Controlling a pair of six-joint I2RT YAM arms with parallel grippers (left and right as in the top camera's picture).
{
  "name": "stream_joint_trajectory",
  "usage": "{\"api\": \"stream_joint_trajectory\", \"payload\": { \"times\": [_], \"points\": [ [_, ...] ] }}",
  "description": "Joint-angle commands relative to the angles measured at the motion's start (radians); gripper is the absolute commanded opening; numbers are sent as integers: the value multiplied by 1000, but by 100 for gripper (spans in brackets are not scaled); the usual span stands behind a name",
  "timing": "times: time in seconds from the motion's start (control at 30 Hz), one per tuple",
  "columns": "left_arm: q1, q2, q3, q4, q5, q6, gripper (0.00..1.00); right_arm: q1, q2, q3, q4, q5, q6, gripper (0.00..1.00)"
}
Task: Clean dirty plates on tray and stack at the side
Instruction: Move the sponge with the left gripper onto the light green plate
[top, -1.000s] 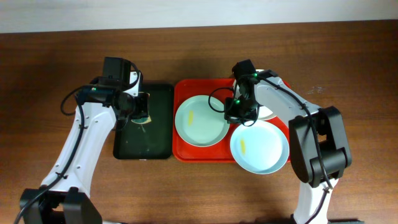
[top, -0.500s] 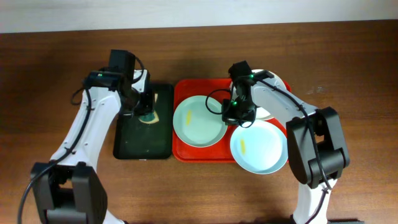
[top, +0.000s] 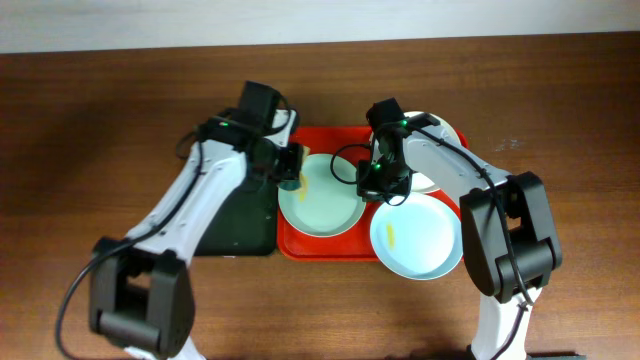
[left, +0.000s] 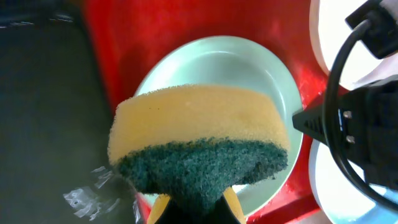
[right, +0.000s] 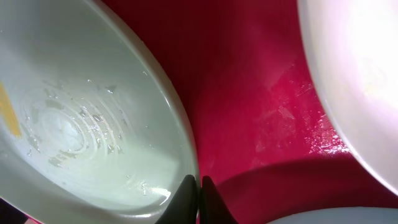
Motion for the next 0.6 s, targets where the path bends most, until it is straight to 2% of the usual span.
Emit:
{"api": "stream_joint_trajectory", "payload": {
  "times": [0.0, 0.57],
  "points": [
    [-22, 80, 16, 24, 10, -21, 0, 16, 9, 15, -1, 3, 2, 4],
    [-45, 290, 16, 91, 11, -20, 0, 17, 9, 15, 0, 3, 2, 4]
  ]
}}
